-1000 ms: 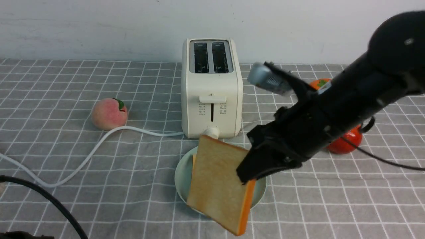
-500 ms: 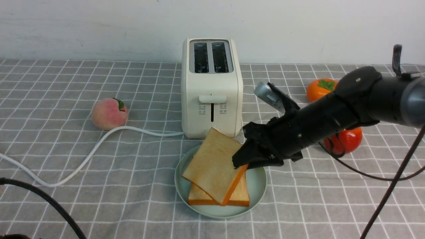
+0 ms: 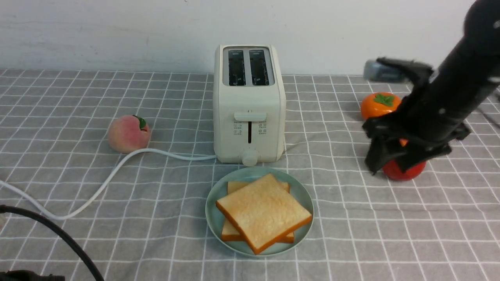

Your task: Take toasted bread from bread machine on grey coffee table place on plate.

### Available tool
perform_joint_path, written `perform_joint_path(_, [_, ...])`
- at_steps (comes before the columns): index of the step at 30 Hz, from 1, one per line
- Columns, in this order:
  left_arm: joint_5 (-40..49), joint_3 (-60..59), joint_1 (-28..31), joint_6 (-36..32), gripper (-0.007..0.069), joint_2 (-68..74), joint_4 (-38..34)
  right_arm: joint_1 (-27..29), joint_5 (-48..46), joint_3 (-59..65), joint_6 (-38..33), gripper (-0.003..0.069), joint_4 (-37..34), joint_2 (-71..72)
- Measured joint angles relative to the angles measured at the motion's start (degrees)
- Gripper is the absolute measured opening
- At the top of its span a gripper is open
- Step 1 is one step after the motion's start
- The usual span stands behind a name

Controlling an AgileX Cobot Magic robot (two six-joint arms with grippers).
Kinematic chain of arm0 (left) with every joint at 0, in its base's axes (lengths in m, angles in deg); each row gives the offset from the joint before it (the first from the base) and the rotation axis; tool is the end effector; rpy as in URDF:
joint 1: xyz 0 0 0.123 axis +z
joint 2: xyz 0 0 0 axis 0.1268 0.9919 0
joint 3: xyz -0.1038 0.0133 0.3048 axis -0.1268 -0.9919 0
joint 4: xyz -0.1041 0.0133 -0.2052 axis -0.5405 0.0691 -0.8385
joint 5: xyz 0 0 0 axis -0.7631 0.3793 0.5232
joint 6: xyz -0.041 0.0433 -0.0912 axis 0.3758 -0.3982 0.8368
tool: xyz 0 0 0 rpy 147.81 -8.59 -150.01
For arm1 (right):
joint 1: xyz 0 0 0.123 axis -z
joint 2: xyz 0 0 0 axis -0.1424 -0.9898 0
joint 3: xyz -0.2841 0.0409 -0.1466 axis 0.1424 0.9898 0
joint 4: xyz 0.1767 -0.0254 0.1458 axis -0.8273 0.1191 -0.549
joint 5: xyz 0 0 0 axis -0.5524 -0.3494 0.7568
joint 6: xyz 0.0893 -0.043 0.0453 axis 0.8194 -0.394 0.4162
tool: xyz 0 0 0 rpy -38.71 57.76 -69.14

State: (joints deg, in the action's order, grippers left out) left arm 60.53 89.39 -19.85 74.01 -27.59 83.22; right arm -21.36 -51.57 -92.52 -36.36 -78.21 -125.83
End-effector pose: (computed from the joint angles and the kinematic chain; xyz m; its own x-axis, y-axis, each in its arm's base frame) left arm 0.0703 -0.0232 0.2676 -0.7386 -0.2416 -0.6293 -0.0262 0.9432 -0.3313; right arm 0.3034 0.0952 0.3662 -0.9223 -0.1586 -0.3525 -0.2467 0.9435 0.2210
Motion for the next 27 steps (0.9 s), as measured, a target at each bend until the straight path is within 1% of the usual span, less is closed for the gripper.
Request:
perform_joint_path(1, [-0.1,0.0,0.0,0.0,-0.0014,0.0,0.0,0.0,-0.1,0.0,0.2,0.0320,0.4,0.7])
perform_joint_path(2, [-0.7,0.0,0.0,0.0,-0.0014,0.0,0.0,0.1,-0.6,0.0,1.6,0.0199,2.5,5.8])
perform_joint_path(3, [-1.1,0.0,0.0,0.0,-0.0014,0.0,0.0,0.1,-0.9,0.0,1.9,0.0113,3.8,9.9])
perform_joint_path(4, [-1.5,0.0,0.0,0.0,-0.0014,0.0,0.0,0.1,-0.8,0.3,2.6,0.0049,5.2,14.2])
perform_joint_path(5, [-2.0,0.0,0.0,0.0,-0.0014,0.0,0.0,0.2,-0.1,0.5,3.2,0.0010,6.7,17.7])
perform_joint_path(6, [-2.4,0.0,0.0,0.0,-0.0014,0.0,0.0,0.2,1.2,1.2,4.5,-0.0009,8.1,22.3])
perform_joint_path(8, [-3.9,0.0,0.0,0.0,-0.0014,0.0,0.0,0.3,4.4,3.8,7.4,-0.0018,10.6,30.8])
perform_joint_path(10, [-5.2,0.0,0.0,0.0,-0.0014,0.0,0.3,0.3,10.3,8.3,10.5,-0.0018,12.8,40.7])
perform_joint_path(12, [-6.9,0.0,0.0,0.0,-0.0014,0.0,0.8,0.3,17.1,15.0,11.9,-0.0018,15.1,51.3])
perform_joint_path(13, [-8.0,0.0,0.0,0.0,-0.0014,0.0,1.2,0.3,23.7,22.7,12.6,-0.0017,17.3,58.1])
perform_joint_path(15, [-9.9,0.0,0.0,0.0,-0.0014,0.0,1.2,0.3,31.2,32.6,13.9,-0.0013,20.1,68.2])
perform_joint_path(16, [-10.3,0.0,0.0,0.0,-0.0014,0.0,1.2,0.3,31.2,33.7,13.9,-0.0013,20.4,69.3])
perform_joint_path(17, [-11.7,0.0,0.0,0.0,-0.0014,0.0,1.2,0.3,37.9,42.9,17.0,-0.0008,22.7,78.9])
perform_joint_path(19, [-13.3,0.0,0.0,0.0,-0.0013,0.0,1.2,0.3,44.0,53.3,21.2,-0.0007,25.8,87.3])
perform_joint_path(20, [-13.5,0.0,0.0,0.0,-0.0013,0.0,1.1,0.3,45.0,55.2,21.6,-0.0006,26.3,88.0])
perform_joint_path(21, [-14.4,0.0,0.0,0.0,-0.0013,0.0,1.0,0.3,47.7,60.3,24.1,-0.0005,28.1,91.2])
perform_joint_path(23, [-15.5,0.0,0.0,0.0,-0.0013,0.0,0.7,0.3,52.5,66.5,28.2,-0.0001,31.2,92.5])
perform_joint_path(25, [-15.6,0.0,0.0,0.1,-0.0013,0.0,0.7,0.3,54.5,68.8,29.8,0.0001,32.6,92.5])
perform_joint_path(27, [-15.9,0.0,0.0,0.0,-0.0013,0.0,0.7,0.3,59.0,72.0,31.1,0.0004,35.0,92.6])
